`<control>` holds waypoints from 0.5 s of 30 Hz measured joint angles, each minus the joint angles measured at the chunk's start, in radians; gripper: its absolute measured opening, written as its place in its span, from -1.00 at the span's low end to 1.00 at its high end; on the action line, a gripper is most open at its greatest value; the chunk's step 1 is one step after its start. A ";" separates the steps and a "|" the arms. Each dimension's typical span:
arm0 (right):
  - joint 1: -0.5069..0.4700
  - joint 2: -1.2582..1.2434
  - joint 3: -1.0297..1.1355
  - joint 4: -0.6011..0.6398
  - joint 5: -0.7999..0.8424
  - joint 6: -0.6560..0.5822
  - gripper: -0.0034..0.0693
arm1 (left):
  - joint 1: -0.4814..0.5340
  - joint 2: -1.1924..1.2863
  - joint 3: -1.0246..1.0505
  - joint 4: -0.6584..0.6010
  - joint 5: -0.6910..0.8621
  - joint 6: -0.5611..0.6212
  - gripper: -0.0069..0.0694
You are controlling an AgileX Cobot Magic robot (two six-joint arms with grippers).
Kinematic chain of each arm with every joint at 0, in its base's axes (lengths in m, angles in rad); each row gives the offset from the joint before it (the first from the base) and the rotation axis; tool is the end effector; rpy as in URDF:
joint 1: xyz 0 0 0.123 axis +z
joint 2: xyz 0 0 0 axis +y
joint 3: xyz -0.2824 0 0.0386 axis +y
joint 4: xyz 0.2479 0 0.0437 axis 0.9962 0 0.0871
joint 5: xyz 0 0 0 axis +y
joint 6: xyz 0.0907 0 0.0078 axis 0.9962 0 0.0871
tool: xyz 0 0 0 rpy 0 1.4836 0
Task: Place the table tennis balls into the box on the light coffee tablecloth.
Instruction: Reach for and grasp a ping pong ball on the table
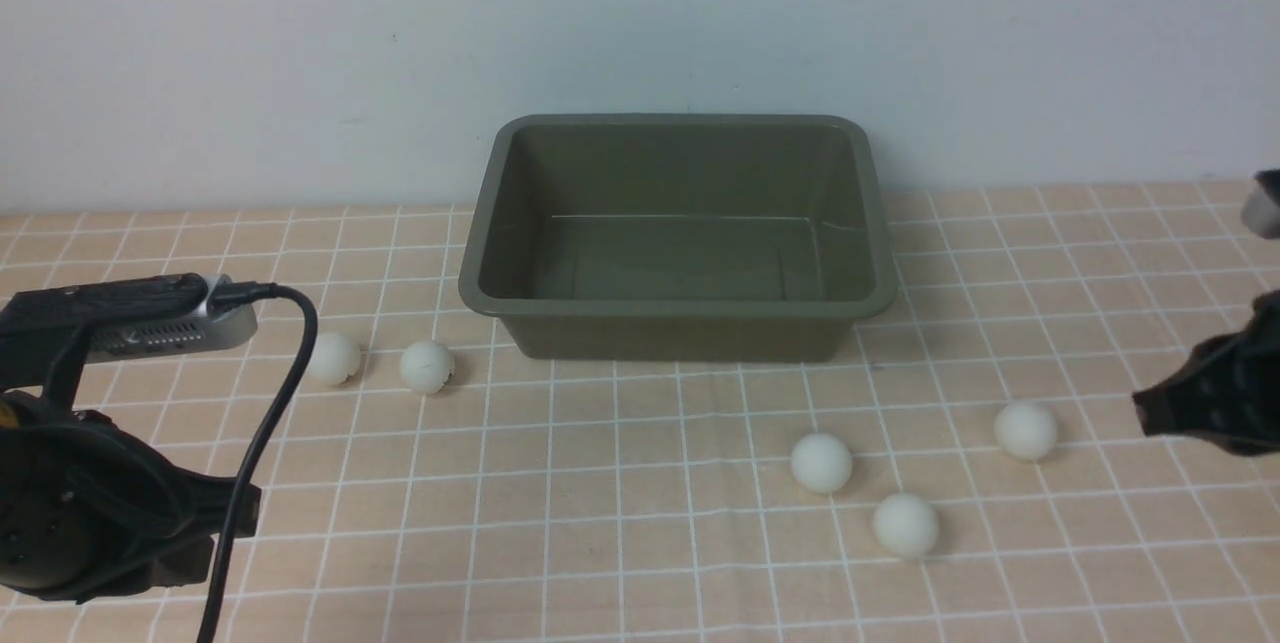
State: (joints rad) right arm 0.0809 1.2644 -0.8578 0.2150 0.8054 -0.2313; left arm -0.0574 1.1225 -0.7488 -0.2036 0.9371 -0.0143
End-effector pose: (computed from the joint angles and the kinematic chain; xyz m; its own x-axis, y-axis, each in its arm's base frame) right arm 0.2343 0.0331 0.2652 -0.8793 -0.1516 -0.4516 -0.2196 0.9703 0.1017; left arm 0.1892 -0.0257 0.2602 -0.9421 -0.0798 -0.3257 -0.0143 0.9800 -0.1986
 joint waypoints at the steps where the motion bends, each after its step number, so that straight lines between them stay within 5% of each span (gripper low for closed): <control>1: 0.013 0.015 -0.018 -0.031 0.003 0.028 -0.95 | 0.000 0.000 0.000 0.000 0.000 0.000 -1.00; 9: 0.187 0.239 -0.184 -0.416 0.084 0.404 -0.95 | 0.000 0.000 0.000 0.000 0.000 0.000 -1.00; 15: 0.194 0.304 -0.198 -0.435 0.111 0.435 -0.92 | 0.000 0.000 0.000 0.000 0.000 0.001 -1.00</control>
State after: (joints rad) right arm 0.2749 1.5687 -1.0555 -0.2200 0.9162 0.2035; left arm -0.0574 1.1225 -0.7488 -0.2036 0.9374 -0.0135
